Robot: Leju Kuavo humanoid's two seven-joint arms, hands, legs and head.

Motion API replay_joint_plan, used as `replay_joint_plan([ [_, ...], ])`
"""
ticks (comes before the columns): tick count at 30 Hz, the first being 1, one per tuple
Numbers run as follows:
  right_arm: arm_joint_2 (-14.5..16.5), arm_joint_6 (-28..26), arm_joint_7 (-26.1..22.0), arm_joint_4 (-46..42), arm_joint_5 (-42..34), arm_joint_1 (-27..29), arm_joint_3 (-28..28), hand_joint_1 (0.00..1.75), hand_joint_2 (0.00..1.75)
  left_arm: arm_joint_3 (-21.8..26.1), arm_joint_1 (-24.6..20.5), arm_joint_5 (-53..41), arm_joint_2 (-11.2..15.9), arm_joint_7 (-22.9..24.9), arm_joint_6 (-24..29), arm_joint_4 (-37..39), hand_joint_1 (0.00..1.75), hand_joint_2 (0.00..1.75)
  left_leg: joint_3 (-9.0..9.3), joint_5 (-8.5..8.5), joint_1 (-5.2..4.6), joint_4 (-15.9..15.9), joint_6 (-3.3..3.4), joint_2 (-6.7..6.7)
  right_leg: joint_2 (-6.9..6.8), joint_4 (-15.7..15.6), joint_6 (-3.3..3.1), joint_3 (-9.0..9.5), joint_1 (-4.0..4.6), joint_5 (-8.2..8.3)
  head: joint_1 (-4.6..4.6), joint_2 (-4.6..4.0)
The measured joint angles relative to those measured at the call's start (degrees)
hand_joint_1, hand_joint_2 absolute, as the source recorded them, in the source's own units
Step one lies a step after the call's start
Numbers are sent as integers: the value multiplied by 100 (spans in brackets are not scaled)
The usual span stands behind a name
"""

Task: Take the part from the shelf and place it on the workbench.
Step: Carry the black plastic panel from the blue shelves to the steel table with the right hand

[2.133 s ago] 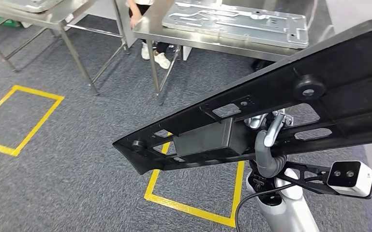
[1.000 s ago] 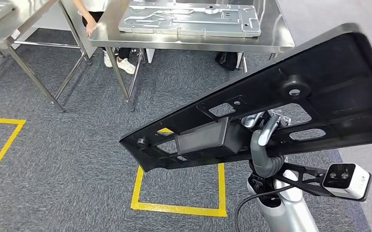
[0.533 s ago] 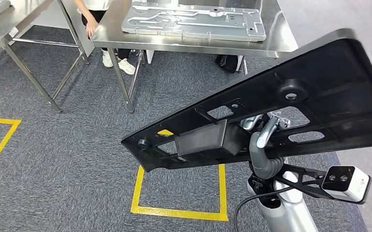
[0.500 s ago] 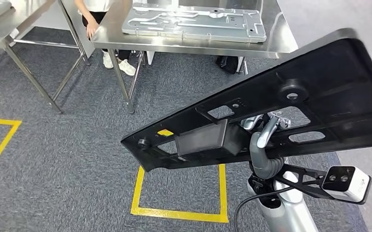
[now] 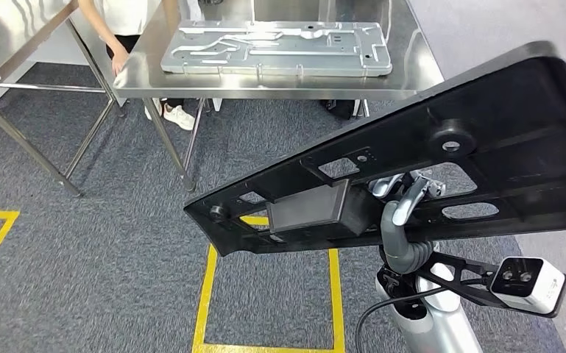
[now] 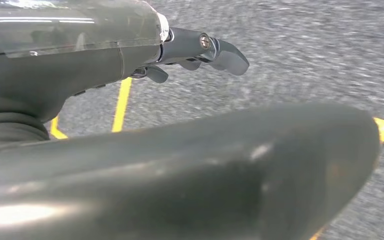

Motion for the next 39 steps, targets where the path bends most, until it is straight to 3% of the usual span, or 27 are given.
replay_joint_plan([
  [2, 2, 1, -1, 17, -7, 0, 13, 175, 175, 19, 19, -1, 8, 4, 27, 1, 0, 0, 11, 746, -37, -541, 70, -10, 25, 9, 46, 145, 12, -156, 0, 1],
  [3, 3, 2, 0, 24, -10, -3, 20, 175, 175, 24, 24, -1, 13, 6, 41, 2, 0, 0, 22, 963, -63, -658, 104, -15, 40, -4, 82, 188, 10, -214, 0, 1],
  [4, 4, 2, 0, 28, -14, -14, 25, 175, 175, 26, 18, -2, 16, 7, 52, 2, 0, 0, 47, 990, -84, -680, 131, -20, 52, -28, 126, 239, 8, -258, -1, 1],
  [6, 5, 1, 1, 18, -18, -57, 32, 175, 175, 28, -16, -5, 18, 6, 61, 2, 0, 0, 153, 931, -74, -726, 198, -26, 46, -70, 207, 332, -11, -336, -1, 1],
  [8, 5, 0, -4, 7, -21, -114, 40, 175, 175, 29, -51, -7, 19, 4, 60, 2, 0, 0, 268, 864, -44, -789, 259, -33, 23, 282, 272, 182, -28, -486, 0, 1],
  [10, 5, -1, -4, 9, -26, -138, 49, 175, 175, 31, -65, -7, 20, 3, 58, 2, 0, 0, 371, 767, -39, -807, 289, -35, 10, 1122, 326, -371, -56, -720, -1, 1],
  [11, 4, -1, -3, 15, -29, -135, 52, 175, 175, 31, -65, -6, 20, 3, 58, 2, 0, 0, 426, 714, -38, -809, 289, -36, 7, 1511, 348, -682, -69, -774, -1, 1],
  [12, 4, -2, -1, 22, -33, -130, 55, 175, 175, 33, -61, -5, 20, 2, 57, 2, 0, 0, 489, 662, -38, -809, 286, -37, 3, 1721, 361, -915, -78, -718, -1, 1],
  [13, 3, -3, 2, 28, -40, -128, 56, 175, 175, 35, -55, -5, 20, 0, 56, 2, 0, 0, 562, 610, -38, -809, 283, -39, -3, 1698, 363, -1036, -83, -529, 0, 1],
  [14, 3, -4, 4, 32, -50, -132, 57, 175, 175, 38, -51, -4, 20, -4, 56, 2, 0, 0, 646, 556, -38, -809, 277, -42, -8, 1430, 353, -1033, -85, -226, 0, 1],
  [15, 3, -5, 6, 32, -64, -138, 58, 175, 175, 40, -47, -5, 19, -9, 55, 2, 0, 0, 718, 502, -37, -814, 267, -46, -16, 1013, 329, -950, -81, 111, -1, 1],
  [17, 3, -11, 9, 32, -92, -155, 62, 175, 175, 44, -58, -7, 13, -22, 49, 3, 0, 0, 824, 406, -45, -829, 219, -58, -35, 325, 262, -755, -47, 491, -1, 0],
  [19, 3, -17, 10, 29, -106, -165, 66, 175, 175, 49, -72, -8, 7, -32, 44, 4, 0, 0, 865, 356, -43, -863, 150, -66, -34, 148, 196, -695, -5, 495, 0, 0],
  [21, 3, -21, 8, 21, -108, -168, 67, 175, 175, 55, -80, -9, 9, -39, 43, 3, 0, 0, 902, 327, -38, -878, 85, -60, -14, 82, 134, -654, -16, 505, 1, 0],
  [23, 4, -22, -9, 11, -109, -176, 68, 175, 175, 60, -87, -10, 13, -46, 39, 2, 0, 0, 801, 180, -35, -600, 29, -55, -13, 1, 74, -568, -51, 509, 0, -1],
  [26, 5, -18, -48, 6, -115, -175, 71, 175, 175, 68, -77, -11, 20, -50, 34, 2, 0, 0, 158, -253, -11, 513, -27, -55, -15, -24, 26, -478, -54, 451, 0, 0],
  [27, 5, -14, -55, 6, -122, -165, 72, 175, 175, 69, -67, -11, 21, -50, 32, 2, 0, 0, -36, -275, -2, 762, -41, -54, 3, -23, 27, -451, -52, 421, -1, 1],
  [28, 5, -8, -59, 6, -134, -156, 72, 175, 175, 70, -56, -13, 21, -50, 31, 2, 0, 0, -128, -167, 8, 792, -52, -55, 28, -21, 34, -414, -52, 388, -1, 1],
  [29, 5, -3, -66, 5, -150, -149, 73, 175, 175, 70, -47, -14, 22, -50, 29, 2, 0, 0, -96, 60, 19, 577, -58, -59, 61, -19, 45, -367, -54, 352, -1, 1],
  [31, 5, 14, -87, -2, -189, -142, 74, 175, 175, 75, -30, -16, 31, -51, 28, 2, 0, 0, 196, 584, 39, -239, -56, -135, 120, -8, 80, -268, -51, 266, -1, 0],
  [32, 5, 27, -99, -7, -204, -139, 75, 175, 175, 80, -23, -19, 35, -53, 27, 2, 0, 0, 325, 731, 40, -561, -37, -174, 156, 0, 108, -238, -46, 225, -1, -1],
  [33, 6, 43, -110, -16, -216, -132, 77, 175, 175, 87, -20, -22, 40, -55, 26, 2, 0, 0, 403, 785, 34, -747, -10, -202, 189, 3, 138, -223, -42, 191, -1, -1],
  [35, 7, 77, -131, -42, -226, -107, 79, 175, 175, 103, -27, -34, 45, -62, 19, 2, 0, 0, 437, 743, 10, -810, 65, -176, 247, -14, 202, -216, -45, 152, 0, 0],
  [37, 7, 93, -146, -84, -227, -80, 77, 175, 175, 111, -43, -51, 48, -75, 2, 2, 0, 0, 478, 719, 19, -844, 143, -125, 204, 52, 264, -228, -59, 97, 0, 0],
  [39, 7, 101, -155, -116, -228, -61, 70, 175, 175, 114, -49, -65, 48, -89, -19, 2, 0, 0, 545, 679, 36, -878, 212, -66, 85, 539, 314, -480, -68, -98, -1, 1],
])
